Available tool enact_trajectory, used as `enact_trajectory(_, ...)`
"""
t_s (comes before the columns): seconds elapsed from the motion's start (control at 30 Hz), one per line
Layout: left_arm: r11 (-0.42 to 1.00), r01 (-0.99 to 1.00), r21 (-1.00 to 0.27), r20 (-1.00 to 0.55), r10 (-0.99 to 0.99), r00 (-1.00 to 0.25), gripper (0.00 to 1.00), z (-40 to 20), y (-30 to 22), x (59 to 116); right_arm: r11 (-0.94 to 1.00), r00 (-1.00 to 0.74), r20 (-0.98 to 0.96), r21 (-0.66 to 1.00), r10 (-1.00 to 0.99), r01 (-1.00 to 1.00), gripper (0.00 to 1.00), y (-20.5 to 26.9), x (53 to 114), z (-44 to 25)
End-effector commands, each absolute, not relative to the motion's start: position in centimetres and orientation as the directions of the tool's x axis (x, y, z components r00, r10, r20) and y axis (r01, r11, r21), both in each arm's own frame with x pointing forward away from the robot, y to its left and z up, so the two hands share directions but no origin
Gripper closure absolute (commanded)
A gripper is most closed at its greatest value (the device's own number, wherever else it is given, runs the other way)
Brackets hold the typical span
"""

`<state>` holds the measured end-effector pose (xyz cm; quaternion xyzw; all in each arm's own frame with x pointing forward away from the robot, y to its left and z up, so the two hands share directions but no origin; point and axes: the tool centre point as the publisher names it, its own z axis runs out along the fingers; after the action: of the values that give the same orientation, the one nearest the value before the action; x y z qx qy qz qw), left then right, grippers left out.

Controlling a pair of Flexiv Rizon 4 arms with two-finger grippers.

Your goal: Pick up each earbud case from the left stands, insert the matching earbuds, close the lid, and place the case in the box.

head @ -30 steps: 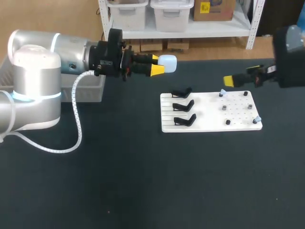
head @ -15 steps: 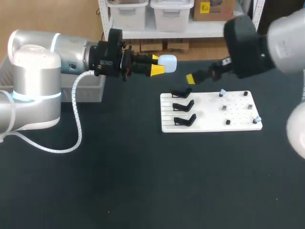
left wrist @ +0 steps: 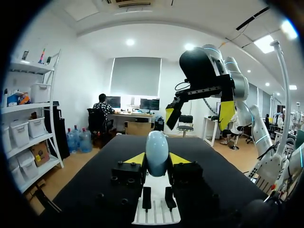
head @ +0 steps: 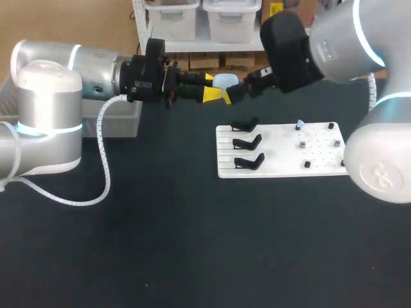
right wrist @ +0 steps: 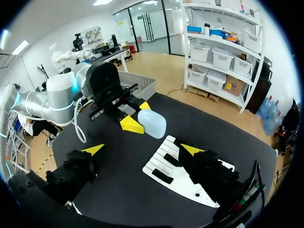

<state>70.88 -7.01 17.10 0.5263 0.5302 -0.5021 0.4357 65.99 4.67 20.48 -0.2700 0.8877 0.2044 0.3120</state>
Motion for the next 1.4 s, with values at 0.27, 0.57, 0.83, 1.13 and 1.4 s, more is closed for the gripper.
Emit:
enact_trajectory(0.27, -0.058, 0.996, -0.073, -0.991, 0.119, -0.066, 1.0, 17.0, -7.0, 70.9, 0.8, -0.673, -0.649, 0.162, -0.354, -0.578, 0.0, 5.2, 67.3, 19.6)
enact_trajectory(0.57, -0.058, 0.996, -0.073, -0.991, 0.119, -0.066, 1.0, 17.0, -7.0, 70.9, 0.818, -0.686, -0.64, 0.15, -0.348, -0.555, 0.0, 4.8, 68.2, 18.8)
enact_trajectory(0.83, -0.058, 0.996, -0.073, -0.991, 0.119, -0.066, 1.0, 17.0, -7.0, 70.9, 0.828, -0.697, -0.631, 0.15, -0.341, -0.54, 0.0, 4.7, 69.1, 18.4)
enact_trajectory(1.13, -0.058, 0.996, -0.073, -0.991, 0.119, -0.066, 1.0, 17.0, -7.0, 70.9, 0.835, -0.709, -0.625, 0.161, -0.327, -0.526, 0.0, 4.5, 69.7, 18.2)
enact_trajectory(1.4, -0.058, 0.996, -0.073, -0.991, 0.119, -0.066, 1.0, 17.0, -7.0, 70.9, 0.843, -0.717, -0.617, 0.155, -0.325, -0.515, 0.0, 4.4, 70.2, 17.9)
